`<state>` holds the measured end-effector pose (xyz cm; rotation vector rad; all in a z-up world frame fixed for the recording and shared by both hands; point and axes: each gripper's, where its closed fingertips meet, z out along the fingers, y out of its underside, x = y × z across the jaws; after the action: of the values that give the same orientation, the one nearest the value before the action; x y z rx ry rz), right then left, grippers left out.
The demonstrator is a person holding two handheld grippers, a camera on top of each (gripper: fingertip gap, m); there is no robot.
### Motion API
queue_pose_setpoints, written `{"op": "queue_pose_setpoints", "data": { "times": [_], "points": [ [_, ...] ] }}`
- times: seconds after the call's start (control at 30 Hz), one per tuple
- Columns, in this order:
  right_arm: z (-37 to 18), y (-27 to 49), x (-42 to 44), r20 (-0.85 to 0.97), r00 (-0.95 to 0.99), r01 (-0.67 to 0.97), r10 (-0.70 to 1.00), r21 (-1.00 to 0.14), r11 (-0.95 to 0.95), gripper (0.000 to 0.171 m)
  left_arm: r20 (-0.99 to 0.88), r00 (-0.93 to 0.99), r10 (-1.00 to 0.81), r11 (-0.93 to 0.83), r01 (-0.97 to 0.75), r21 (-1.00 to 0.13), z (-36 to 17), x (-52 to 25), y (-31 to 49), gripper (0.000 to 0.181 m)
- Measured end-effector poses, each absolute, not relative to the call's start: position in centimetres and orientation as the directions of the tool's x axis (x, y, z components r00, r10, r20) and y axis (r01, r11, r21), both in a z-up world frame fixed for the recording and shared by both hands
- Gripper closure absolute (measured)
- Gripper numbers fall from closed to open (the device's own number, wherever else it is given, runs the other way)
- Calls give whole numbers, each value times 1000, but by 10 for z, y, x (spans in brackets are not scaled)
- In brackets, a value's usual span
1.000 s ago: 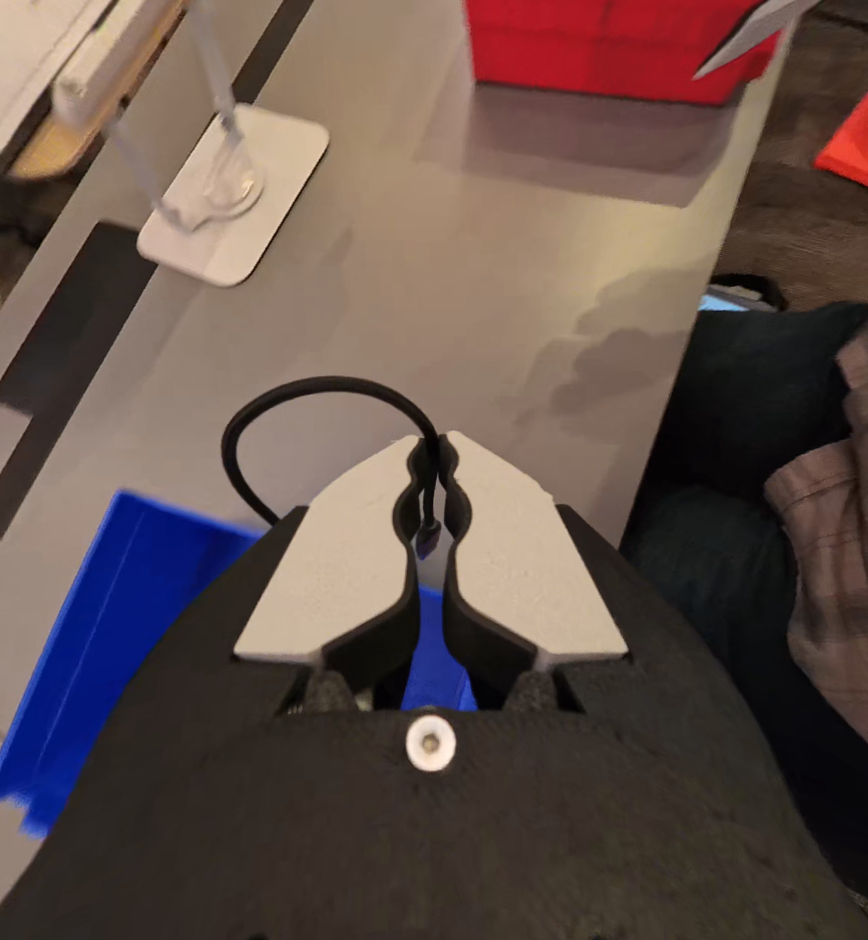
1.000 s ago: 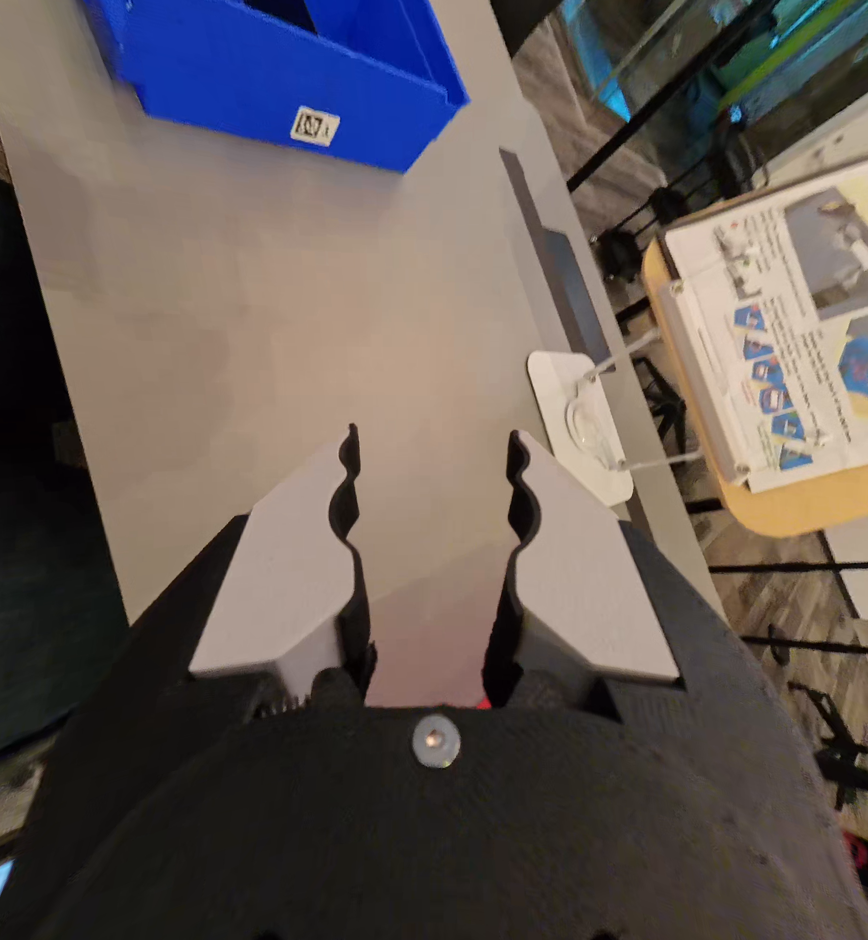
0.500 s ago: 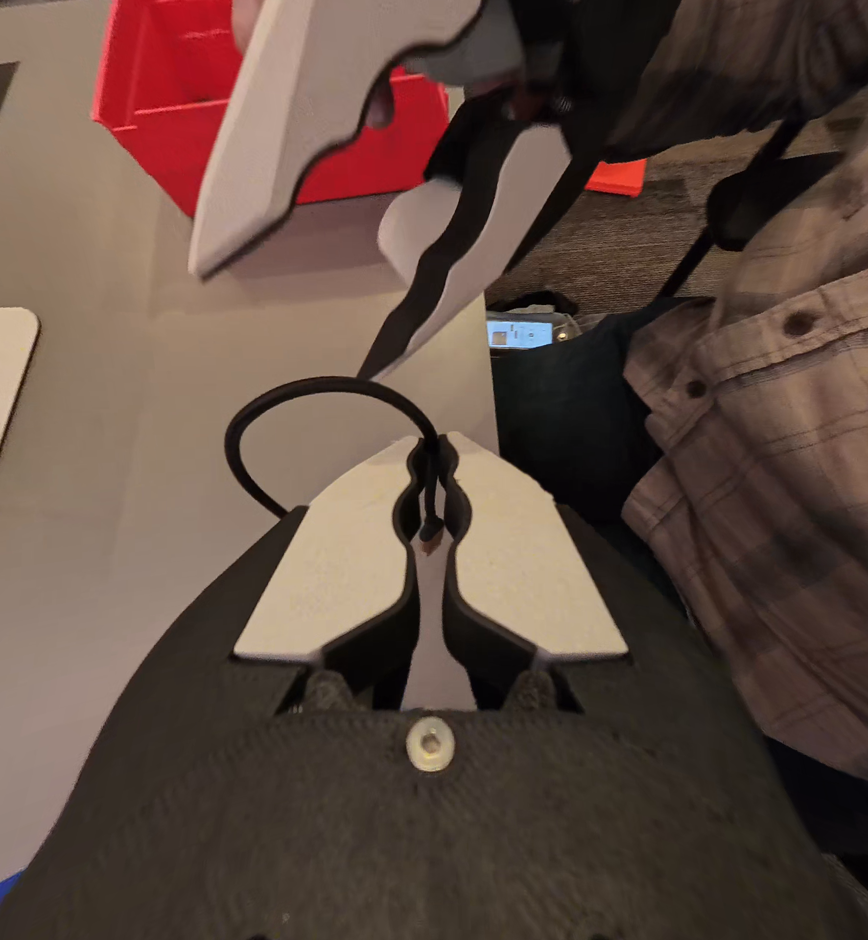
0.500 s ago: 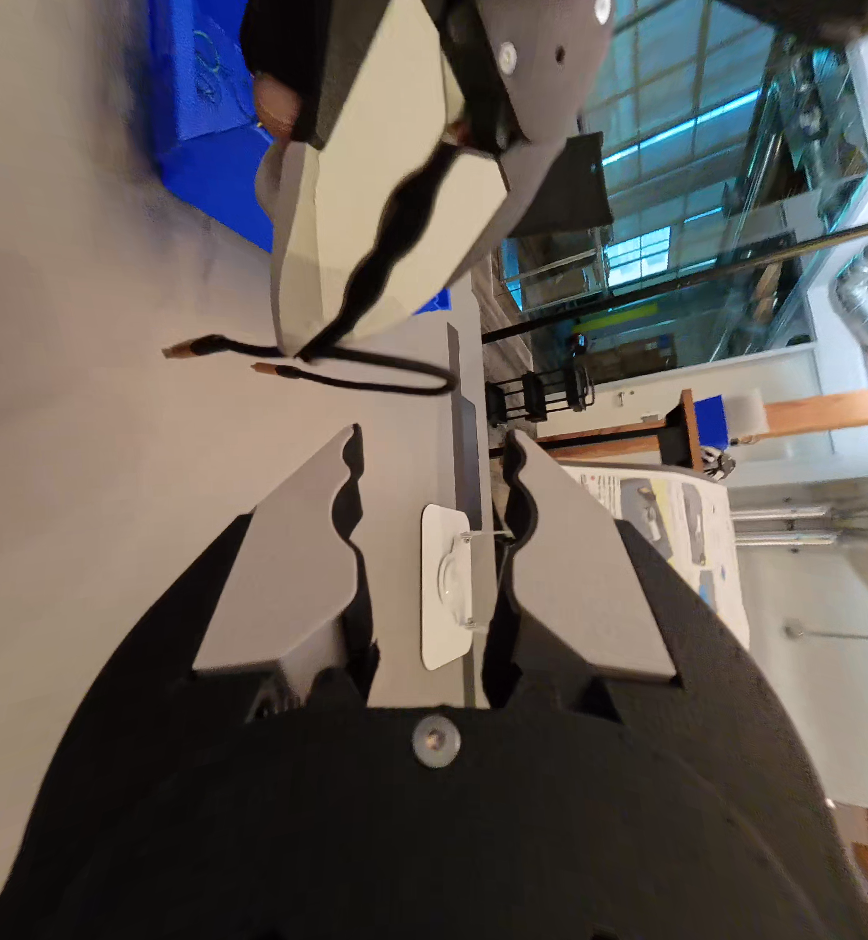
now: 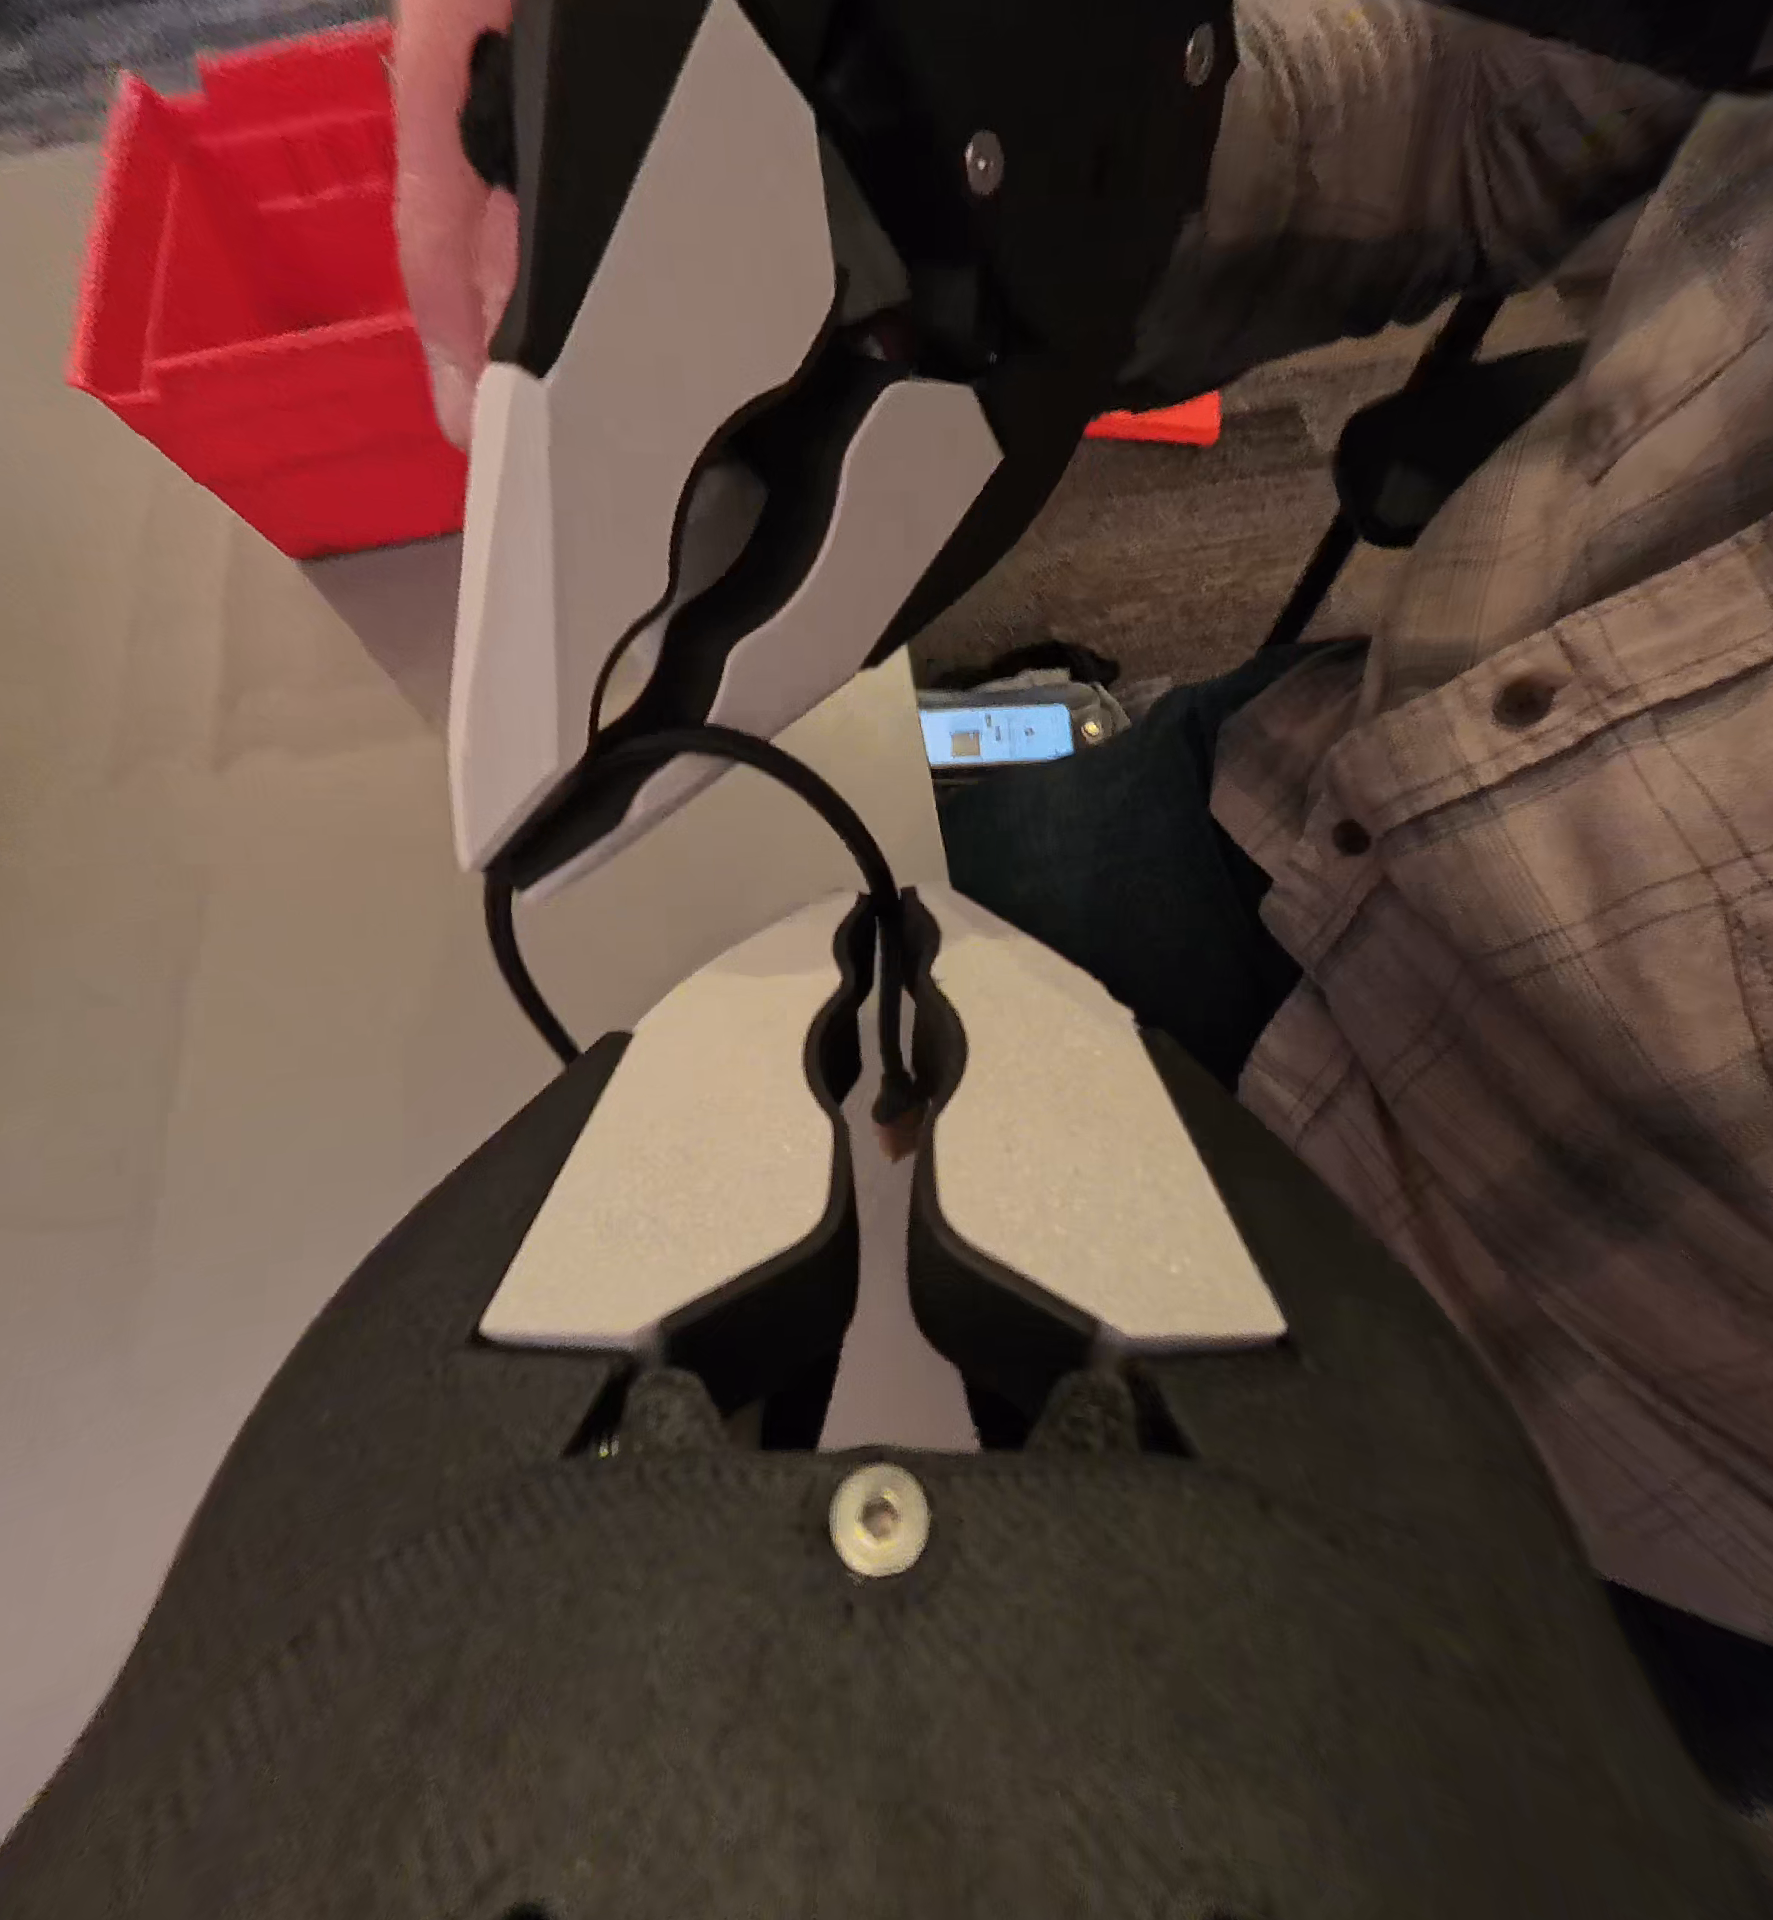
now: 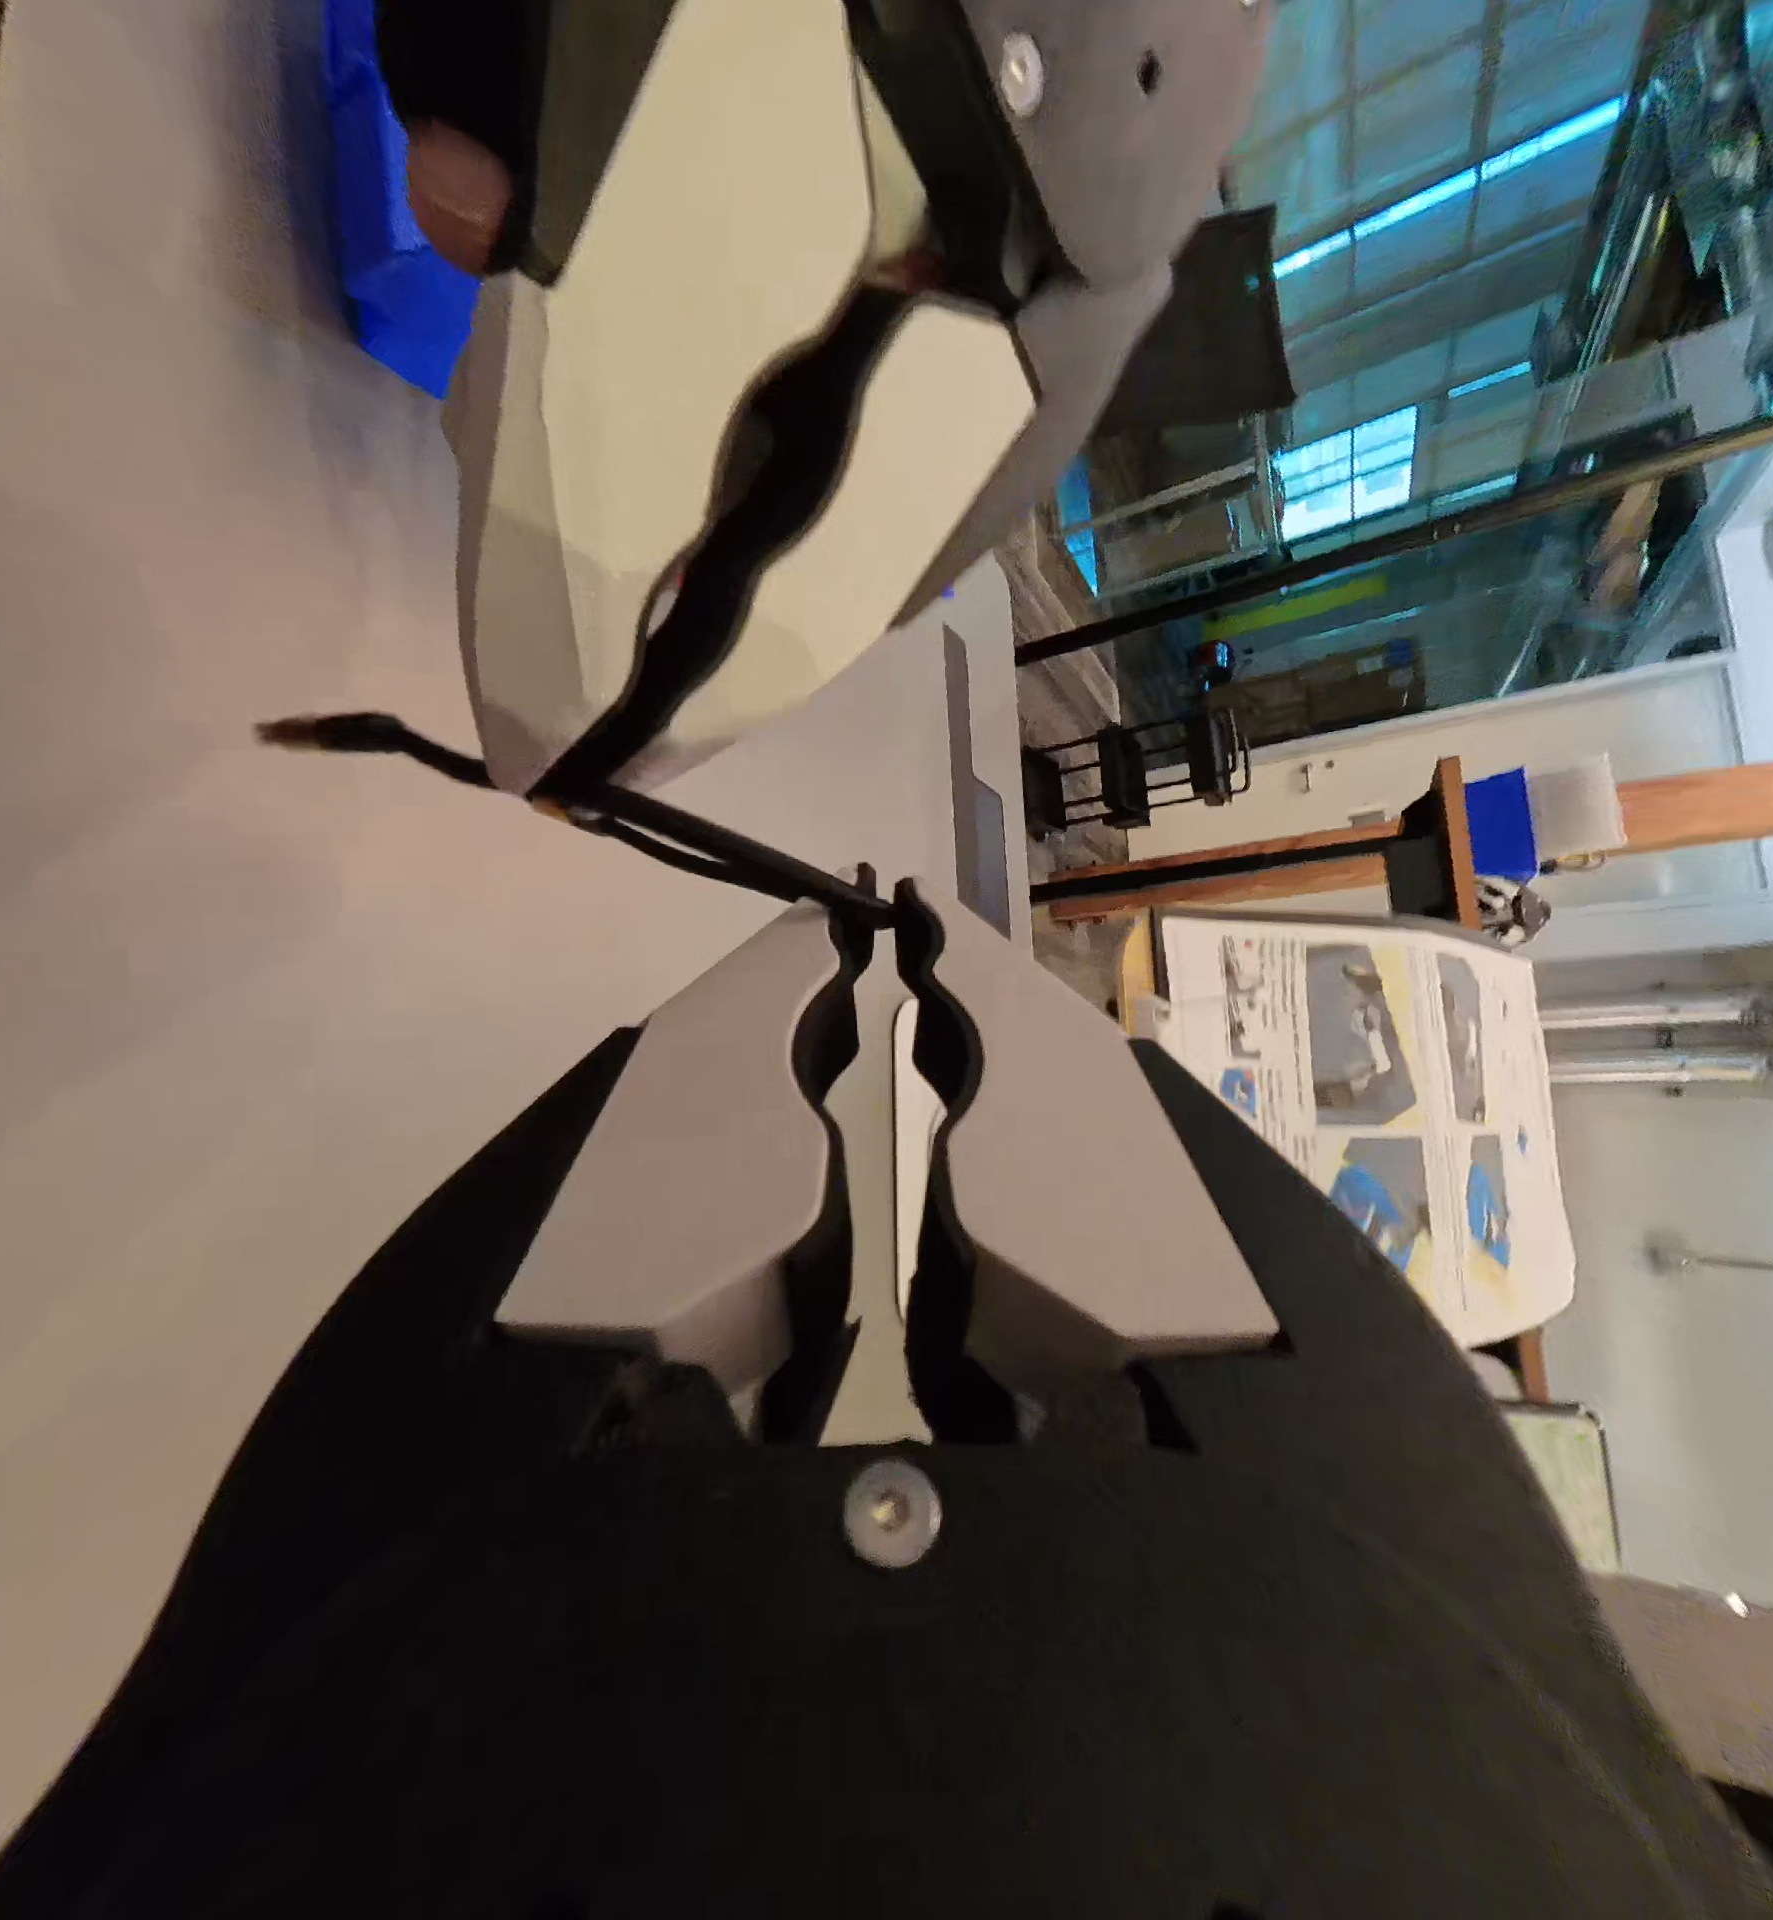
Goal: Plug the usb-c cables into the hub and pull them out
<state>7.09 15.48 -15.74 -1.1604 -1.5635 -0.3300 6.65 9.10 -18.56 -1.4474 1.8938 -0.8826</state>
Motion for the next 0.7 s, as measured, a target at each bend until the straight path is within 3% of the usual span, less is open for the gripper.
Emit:
{"op": "queue_pose_setpoints", "data": {
  "times": [0.17, 0.33, 0.53, 0.7],
  "points": [
    [-131, 163, 129, 836, 237, 836, 494, -435, 336, 171, -135, -166, -977, 201, -489, -849, -164, 73, 101, 170],
    [-106, 179, 246, 797, 415, 875, 438, -482, 48, 170, -163, -123, -979, 202, -479, -854, -158, 68, 112, 169],
    [-107, 177, 398, 670, 662, 749, 335, -582, -316, 170, -173, -87, -981, 193, -506, -840, -160, 64, 121, 169],
    [-158, 170, 472, 508, 809, 582, 296, -618, -529, 170, -181, -76, -980, 194, -519, -833, -161, 63, 124, 169]
  ]
}}
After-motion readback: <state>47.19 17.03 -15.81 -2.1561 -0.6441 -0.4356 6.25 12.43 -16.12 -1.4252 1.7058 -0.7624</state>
